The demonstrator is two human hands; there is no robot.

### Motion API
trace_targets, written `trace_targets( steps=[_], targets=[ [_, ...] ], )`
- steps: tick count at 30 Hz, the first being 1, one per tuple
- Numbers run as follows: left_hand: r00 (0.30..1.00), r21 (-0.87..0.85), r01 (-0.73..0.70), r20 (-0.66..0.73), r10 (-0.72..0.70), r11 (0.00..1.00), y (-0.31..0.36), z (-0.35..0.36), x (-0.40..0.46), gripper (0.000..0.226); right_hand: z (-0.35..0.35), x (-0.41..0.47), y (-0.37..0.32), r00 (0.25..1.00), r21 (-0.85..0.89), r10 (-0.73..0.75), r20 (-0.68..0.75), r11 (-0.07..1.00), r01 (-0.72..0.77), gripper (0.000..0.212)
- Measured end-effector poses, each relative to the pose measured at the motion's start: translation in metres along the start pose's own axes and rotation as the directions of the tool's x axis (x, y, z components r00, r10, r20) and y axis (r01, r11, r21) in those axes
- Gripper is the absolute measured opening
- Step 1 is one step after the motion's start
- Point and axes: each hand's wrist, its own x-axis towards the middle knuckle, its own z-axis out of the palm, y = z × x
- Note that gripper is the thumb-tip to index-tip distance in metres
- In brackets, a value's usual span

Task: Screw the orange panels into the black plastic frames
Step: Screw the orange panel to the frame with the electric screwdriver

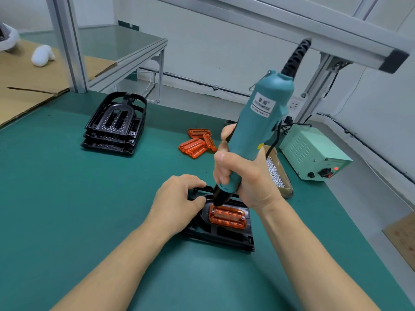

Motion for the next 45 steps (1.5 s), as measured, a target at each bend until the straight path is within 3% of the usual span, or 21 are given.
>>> trace_targets(
  steps=[5,10,13,19,24,28,33,36,40,45],
  targets=[
    [0.999,0.016,-0.051,-0.012,0.051,0.999,0.002,0.003,0.001,0.032,-0.007,-0.011,-0.006,0.986,0.045,-0.024,-0.163,0.999,0.032,0.023],
    [0.993,0.118,-0.115,-0.002,0.116,0.986,0.002,0.007,0.002,0.035,-0.002,-0.012,-0.013,0.997,-0.061,-0.033,-0.073,0.998,0.028,0.018],
    [0.992,0.119,-0.123,-0.013,0.126,0.985,0.001,0.008,0.003,0.036,-0.002,0.001,-0.038,0.986,-0.134,-0.111,-0.123,0.987,0.094,0.019],
    [0.991,0.101,-0.124,-0.04,0.129,0.987,-0.002,0.009,0.001,0.035,-0.032,0.009,-0.101,0.887,-0.142,-0.152,-0.436,0.985,0.1,0.015],
    [0.99,0.123,-0.126,-0.039,0.132,0.984,-0.003,0.01,0.0,0.033,-0.076,-0.025,-0.123,0.7,-0.16,-0.011,-0.714,0.976,-0.148,0.023],
    [0.99,0.129,-0.122,-0.05,0.129,0.984,-0.003,0.01,0.0,0.032,-0.12,-0.063,-0.12,0.59,-0.107,0.185,-0.786,0.899,-0.424,0.022],
    [0.991,0.118,-0.118,-0.051,0.124,0.986,-0.002,0.008,0.0,0.03,-0.154,-0.103,-0.091,0.494,-0.243,0.32,-0.808,0.583,-0.775,0.03],
    [0.992,0.111,-0.112,-0.048,0.118,0.987,-0.001,0.007,-0.001,0.029,-0.162,-0.114,-0.07,0.442,-0.371,0.352,-0.825,0.253,-0.893,0.034],
    [0.992,0.106,-0.112,-0.043,0.117,0.988,0.0,0.006,-0.001,0.029,-0.158,-0.116,-0.049,0.444,-0.529,0.35,-0.825,-0.2,-0.825,0.037],
    [0.992,0.1,-0.111,-0.043,0.116,0.989,0.002,0.005,-0.002,0.028,-0.151,-0.105,-0.037,0.469,-0.559,0.303,-0.829,-0.455,-0.694,0.04]
  ],
)
